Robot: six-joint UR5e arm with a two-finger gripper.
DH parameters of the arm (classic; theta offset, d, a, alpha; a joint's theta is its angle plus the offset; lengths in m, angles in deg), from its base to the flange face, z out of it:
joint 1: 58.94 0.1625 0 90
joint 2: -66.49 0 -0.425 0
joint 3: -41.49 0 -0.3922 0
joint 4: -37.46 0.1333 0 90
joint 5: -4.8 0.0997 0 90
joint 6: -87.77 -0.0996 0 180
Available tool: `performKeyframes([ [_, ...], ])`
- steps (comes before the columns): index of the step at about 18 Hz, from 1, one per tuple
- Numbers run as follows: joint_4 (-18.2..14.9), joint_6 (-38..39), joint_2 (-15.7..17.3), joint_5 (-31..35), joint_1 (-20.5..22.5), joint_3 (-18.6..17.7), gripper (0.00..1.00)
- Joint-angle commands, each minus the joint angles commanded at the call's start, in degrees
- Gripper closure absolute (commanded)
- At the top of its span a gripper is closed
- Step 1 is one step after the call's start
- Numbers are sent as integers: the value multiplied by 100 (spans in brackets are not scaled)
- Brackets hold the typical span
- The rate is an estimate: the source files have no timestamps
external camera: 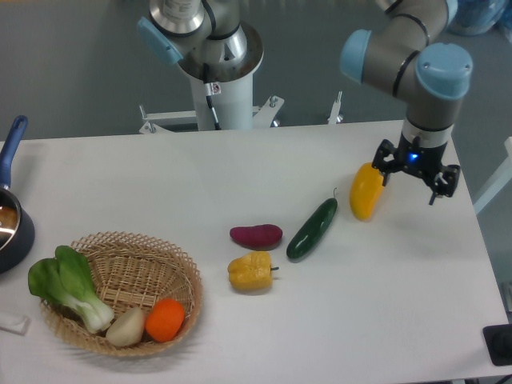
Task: Pick up the mango from the table
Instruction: 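Lower the open gripper around the yellow mango, then close the gripper on the yellow mango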
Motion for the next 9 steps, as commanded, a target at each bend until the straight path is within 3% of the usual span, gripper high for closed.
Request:
performKeyframes([
  [6,53,1,89,52,61,-502,0],
  [9,62,18,54,403,44,-608,0],
])
